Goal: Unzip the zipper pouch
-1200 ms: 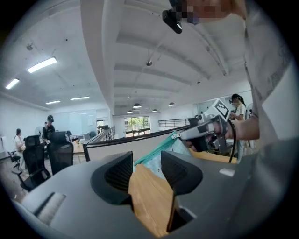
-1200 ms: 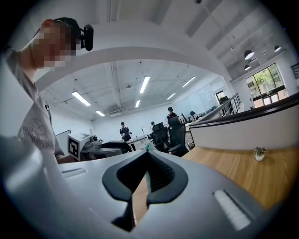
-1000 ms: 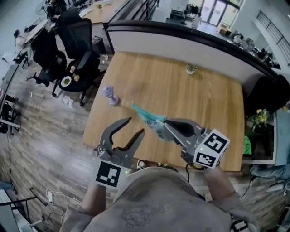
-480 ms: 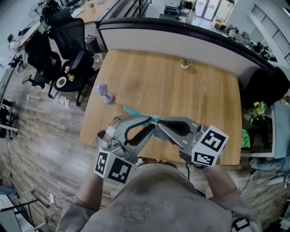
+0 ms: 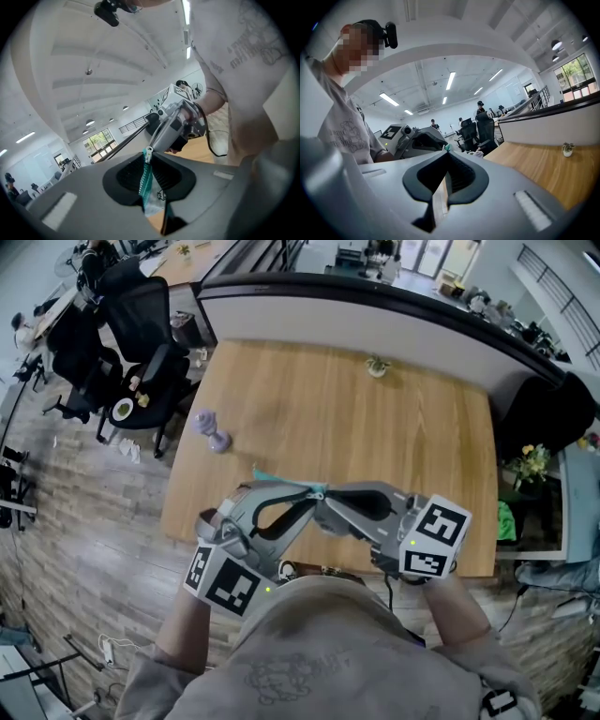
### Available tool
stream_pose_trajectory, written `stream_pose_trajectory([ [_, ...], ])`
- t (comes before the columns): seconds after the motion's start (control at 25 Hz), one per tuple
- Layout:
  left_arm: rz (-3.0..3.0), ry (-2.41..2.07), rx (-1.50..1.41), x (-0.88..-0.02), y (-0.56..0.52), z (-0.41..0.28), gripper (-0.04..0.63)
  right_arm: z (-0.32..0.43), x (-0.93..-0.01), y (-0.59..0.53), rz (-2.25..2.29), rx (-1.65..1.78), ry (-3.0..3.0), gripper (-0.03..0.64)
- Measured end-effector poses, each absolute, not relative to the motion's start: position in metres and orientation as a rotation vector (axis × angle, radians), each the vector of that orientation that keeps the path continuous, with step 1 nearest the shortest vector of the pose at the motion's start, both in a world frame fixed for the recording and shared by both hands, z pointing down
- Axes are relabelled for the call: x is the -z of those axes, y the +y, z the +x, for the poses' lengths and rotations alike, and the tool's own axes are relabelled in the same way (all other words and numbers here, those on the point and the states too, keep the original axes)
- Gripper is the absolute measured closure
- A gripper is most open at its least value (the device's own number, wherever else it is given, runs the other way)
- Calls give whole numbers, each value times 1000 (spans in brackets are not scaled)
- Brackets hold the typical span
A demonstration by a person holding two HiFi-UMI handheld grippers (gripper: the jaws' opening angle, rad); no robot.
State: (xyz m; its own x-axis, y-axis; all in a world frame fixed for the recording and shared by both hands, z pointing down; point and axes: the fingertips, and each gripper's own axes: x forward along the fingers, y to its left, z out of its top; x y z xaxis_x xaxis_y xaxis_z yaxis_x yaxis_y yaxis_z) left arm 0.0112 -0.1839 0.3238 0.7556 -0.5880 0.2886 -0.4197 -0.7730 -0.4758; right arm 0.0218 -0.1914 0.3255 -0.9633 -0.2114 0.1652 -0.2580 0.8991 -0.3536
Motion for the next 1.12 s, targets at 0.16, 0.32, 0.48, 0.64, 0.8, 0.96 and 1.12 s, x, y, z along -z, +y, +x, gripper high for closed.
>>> stream_pose_trajectory([
  [0.16,-2700,748,472,-315,-182,14,543,25,-324,-189,279,-695,-2967,607],
  [0.32,-2821,725,321,-306,-182,14,543,25,-323,-185,202,-792,-2979,606],
  [0.48,-2984,814,304,-315,-180,7,543,29,-320,-183,227,-528,-2996,598],
  [0.64,-3015,807,310,-318,-177,5,543,27,-315,-175,169,-300,-2986,504],
  [0.8,-3014,729,310,-315,-171,10,543,22,-317,-172,176,-114,-2918,474],
  [0.96,-2965,587,311,-310,-163,18,542,20,-322,-166,136,48,-2860,474],
  [1.12,-3054,587,306,-314,-159,18,541,15,-324,-157,29,236,-2834,508],
])
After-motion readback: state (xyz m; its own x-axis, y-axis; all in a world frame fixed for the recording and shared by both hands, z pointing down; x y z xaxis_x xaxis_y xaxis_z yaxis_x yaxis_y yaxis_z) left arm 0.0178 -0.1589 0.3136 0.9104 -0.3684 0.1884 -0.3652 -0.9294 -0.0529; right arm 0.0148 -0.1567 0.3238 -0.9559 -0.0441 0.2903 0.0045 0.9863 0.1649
